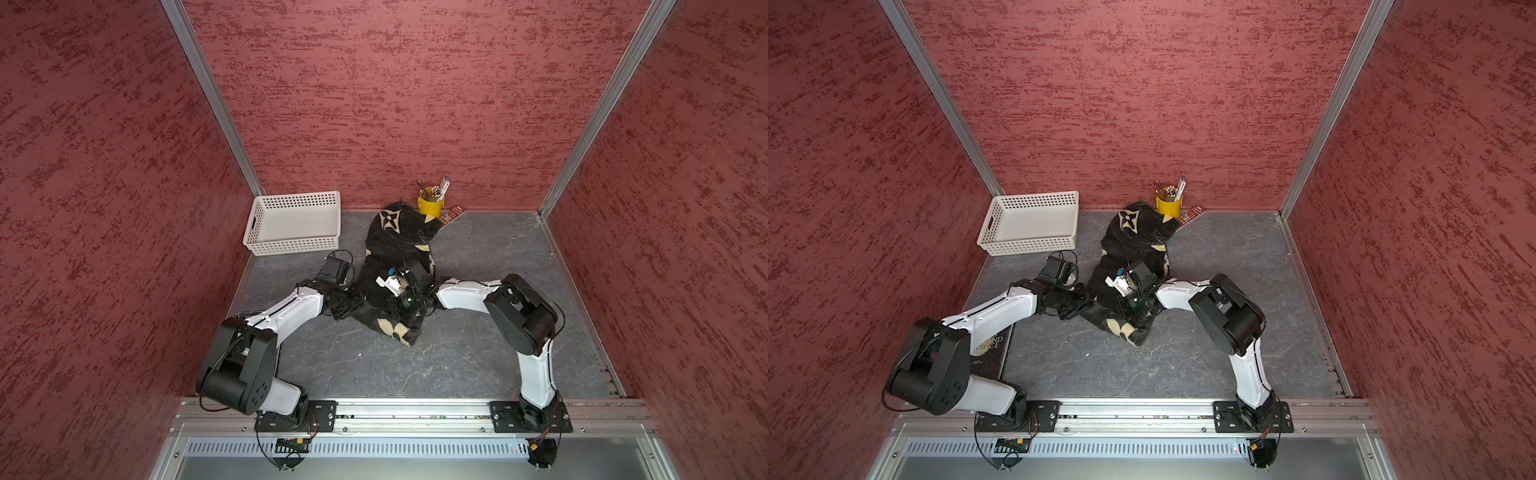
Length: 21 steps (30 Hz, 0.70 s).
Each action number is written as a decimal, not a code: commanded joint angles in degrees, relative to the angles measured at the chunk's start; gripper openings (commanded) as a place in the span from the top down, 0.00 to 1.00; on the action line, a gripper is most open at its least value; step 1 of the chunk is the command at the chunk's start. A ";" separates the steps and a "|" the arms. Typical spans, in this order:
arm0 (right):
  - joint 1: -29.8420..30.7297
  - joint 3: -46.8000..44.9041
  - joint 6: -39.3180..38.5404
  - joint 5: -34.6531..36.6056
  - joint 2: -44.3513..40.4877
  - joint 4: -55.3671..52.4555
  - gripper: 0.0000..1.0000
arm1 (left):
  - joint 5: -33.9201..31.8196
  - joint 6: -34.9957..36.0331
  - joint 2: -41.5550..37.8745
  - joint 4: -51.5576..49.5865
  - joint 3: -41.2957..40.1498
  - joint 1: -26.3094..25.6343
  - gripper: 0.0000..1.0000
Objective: Roll up the pillowcase
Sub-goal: Roll the pillowcase at the center of the board.
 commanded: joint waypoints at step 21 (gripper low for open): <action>6.67 -10.30 -15.33 24.36 -22.01 -21.96 0.59 | -3.85 -1.85 6.81 -1.75 4.85 1.58 0.86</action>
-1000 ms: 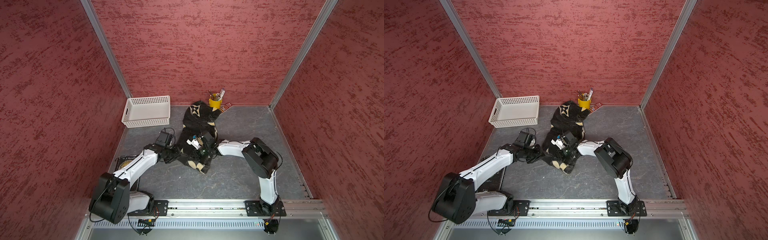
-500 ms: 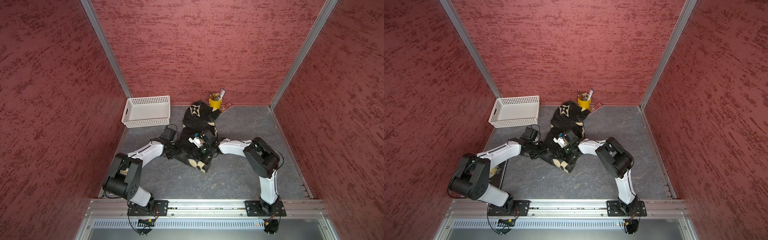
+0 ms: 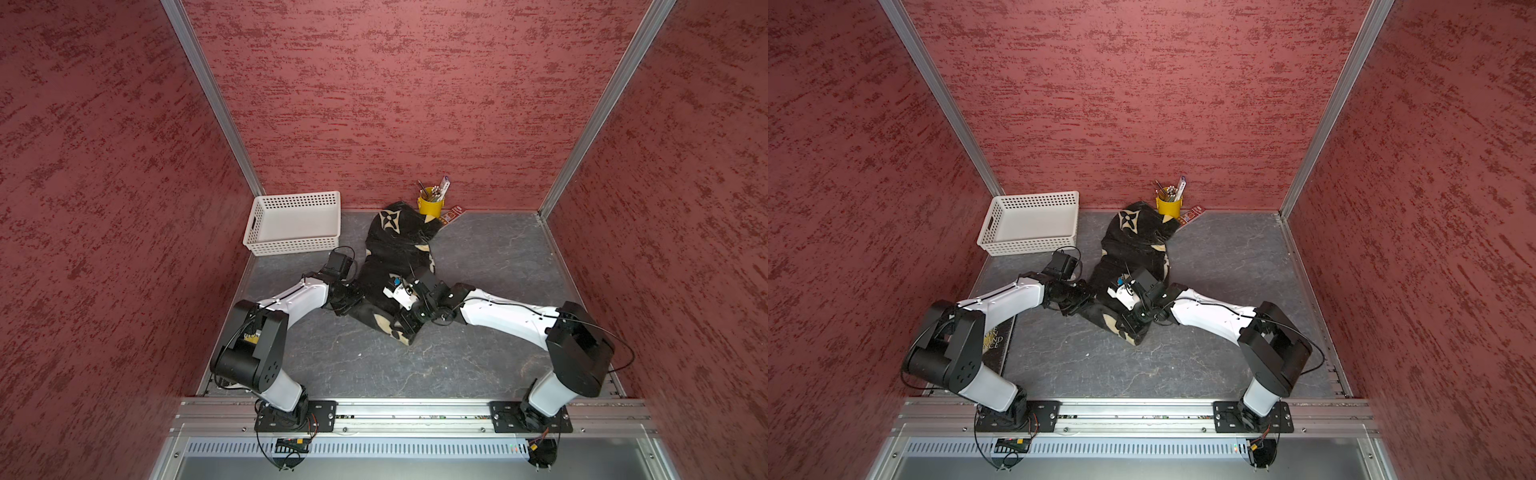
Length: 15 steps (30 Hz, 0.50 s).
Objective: Roll up the pillowcase
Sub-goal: Roll the pillowcase at the center of the board.
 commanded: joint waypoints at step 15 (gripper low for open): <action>-1.05 -1.42 -1.63 19.95 5.60 0.16 0.66 | -2.33 -0.46 1.00 -1.97 0.28 1.44 0.87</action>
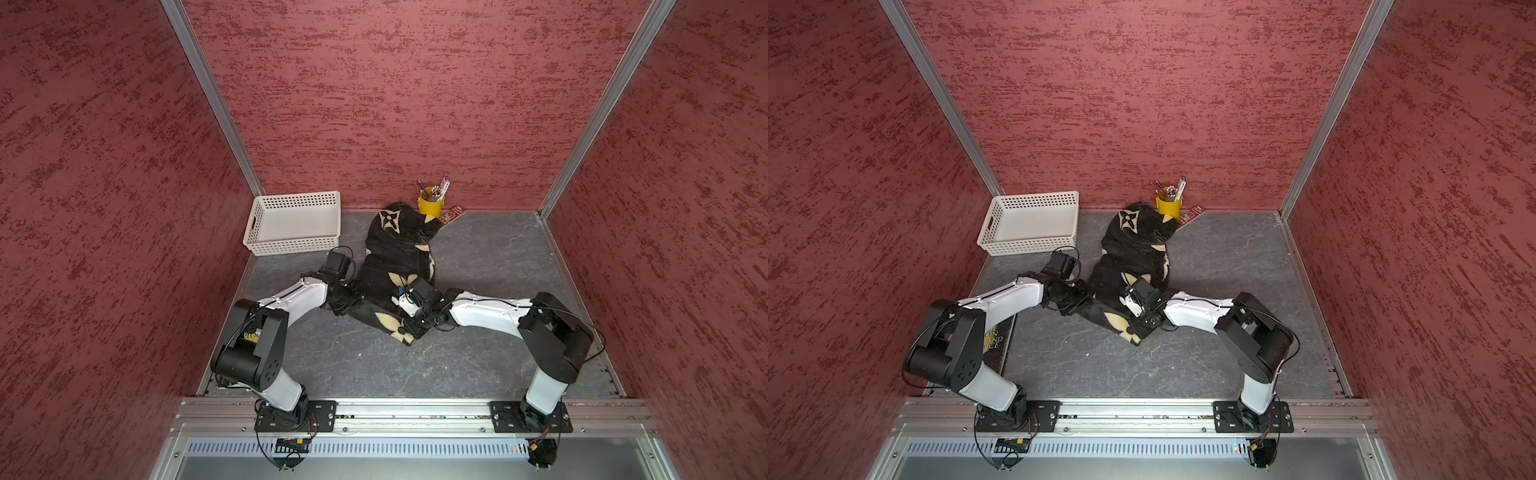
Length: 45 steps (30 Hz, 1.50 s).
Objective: Roll up the pillowcase
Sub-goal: Roll the pillowcase at the center of the board.
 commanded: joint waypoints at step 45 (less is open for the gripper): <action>14.86 4.52 -27.00 19.06 10.57 22.65 1.00 | 1.42 -1.55 -5.32 -3.63 0.76 4.84 0.64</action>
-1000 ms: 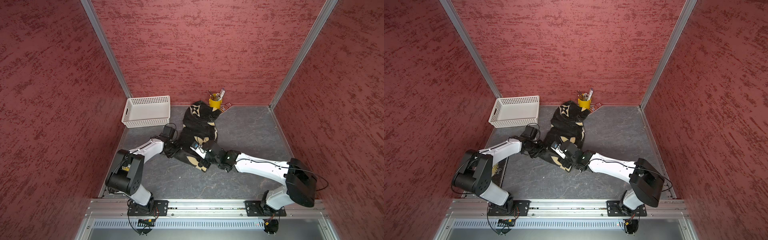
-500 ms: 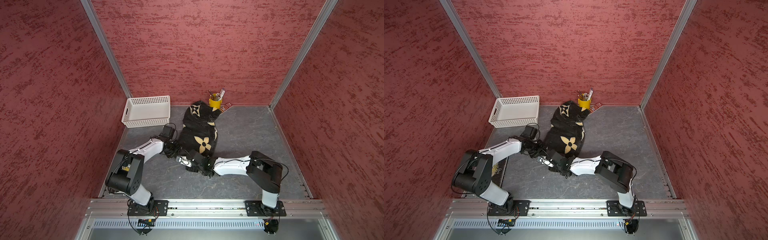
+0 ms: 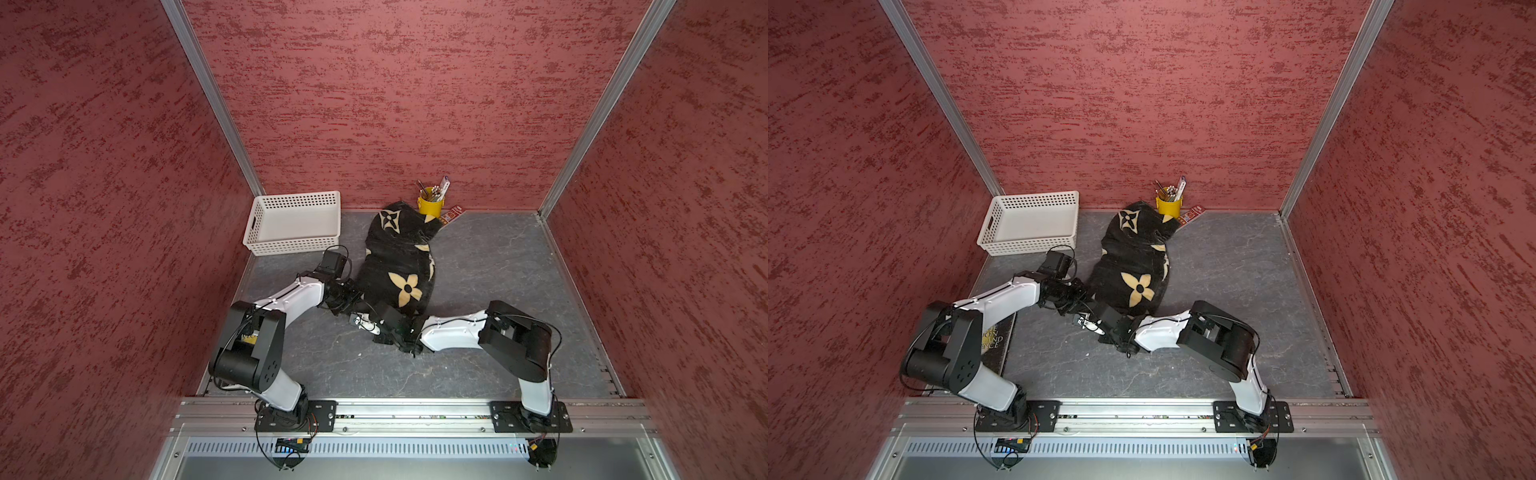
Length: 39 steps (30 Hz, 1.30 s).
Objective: Roll up the pillowcase
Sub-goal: Roll the pillowcase at the center of the board.
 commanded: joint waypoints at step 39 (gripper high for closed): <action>-20.82 20.71 37.83 -63.74 11.23 -24.15 1.00 | -2.24 9.70 -19.25 1.39 -6.89 -4.58 0.56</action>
